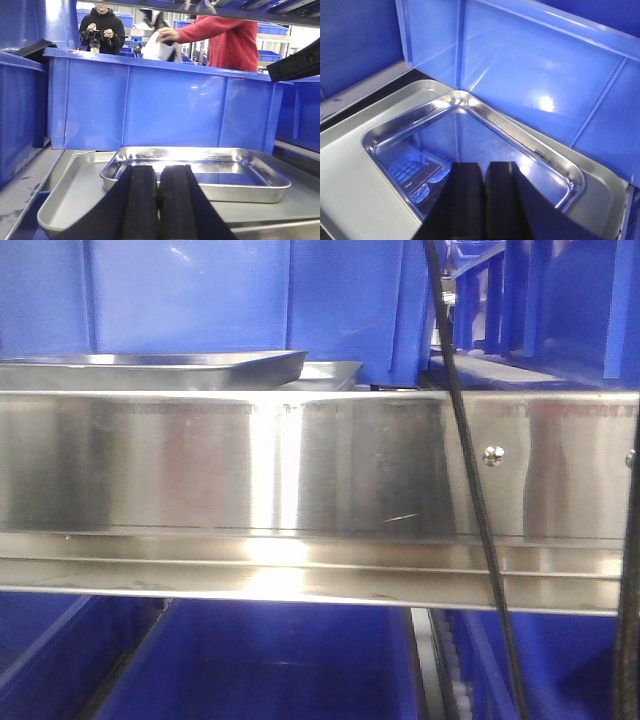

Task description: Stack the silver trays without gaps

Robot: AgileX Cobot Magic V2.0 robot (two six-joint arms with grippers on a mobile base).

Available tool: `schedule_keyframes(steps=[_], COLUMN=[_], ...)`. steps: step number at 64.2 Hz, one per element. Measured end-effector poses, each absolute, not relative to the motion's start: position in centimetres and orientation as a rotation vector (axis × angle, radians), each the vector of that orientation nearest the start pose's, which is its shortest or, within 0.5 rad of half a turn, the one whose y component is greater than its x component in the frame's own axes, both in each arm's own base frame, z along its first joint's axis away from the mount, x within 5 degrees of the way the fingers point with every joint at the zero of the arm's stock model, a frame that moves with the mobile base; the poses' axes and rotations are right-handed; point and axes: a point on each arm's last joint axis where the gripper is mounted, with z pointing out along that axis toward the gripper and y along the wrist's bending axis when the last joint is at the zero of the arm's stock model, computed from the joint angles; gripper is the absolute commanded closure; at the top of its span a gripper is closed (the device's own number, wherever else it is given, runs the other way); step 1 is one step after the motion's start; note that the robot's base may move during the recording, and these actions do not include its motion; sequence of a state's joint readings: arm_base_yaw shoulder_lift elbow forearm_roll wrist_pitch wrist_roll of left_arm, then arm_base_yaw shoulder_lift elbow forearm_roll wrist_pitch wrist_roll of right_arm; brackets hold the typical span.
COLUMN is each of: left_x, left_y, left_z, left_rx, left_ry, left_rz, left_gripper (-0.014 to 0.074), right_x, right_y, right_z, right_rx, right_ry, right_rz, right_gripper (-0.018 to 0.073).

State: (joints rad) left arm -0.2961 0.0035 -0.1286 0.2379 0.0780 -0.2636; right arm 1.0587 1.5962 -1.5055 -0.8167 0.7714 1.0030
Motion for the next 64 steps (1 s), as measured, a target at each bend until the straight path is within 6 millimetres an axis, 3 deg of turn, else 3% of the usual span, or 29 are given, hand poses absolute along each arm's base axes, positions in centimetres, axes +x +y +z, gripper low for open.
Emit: schedule_keyframes(steps=[30, 44, 50, 64], left_x=[4.7, 4.7, 4.7, 4.7], left_y=[-1.2, -1.3, -1.3, -1.3], left_z=[24.9, 24.9, 24.9, 24.9], left_rx=[0.178, 0.178, 0.178, 0.178], left_ry=[1.428, 1.427, 1.427, 1.427], left_rz=[-0.252, -0.252, -0.252, -0.252], left_gripper=[0.0613, 0.0613, 0.0613, 0.0613], right_x=[21.5, 19.5, 18.2, 15.2], right_y=[29.9, 30.6, 30.0, 26.8], right_z=[38.6, 39.3, 40.0, 38.8], right_rx=[-0.472, -0.548, -0.597, -0.713], right_ry=[1.987, 1.946, 1.902, 1.812], right_rz=[0.355, 0.403, 0.445, 0.587], right_gripper=[0.0637, 0.0637, 0.0637, 0.0637])
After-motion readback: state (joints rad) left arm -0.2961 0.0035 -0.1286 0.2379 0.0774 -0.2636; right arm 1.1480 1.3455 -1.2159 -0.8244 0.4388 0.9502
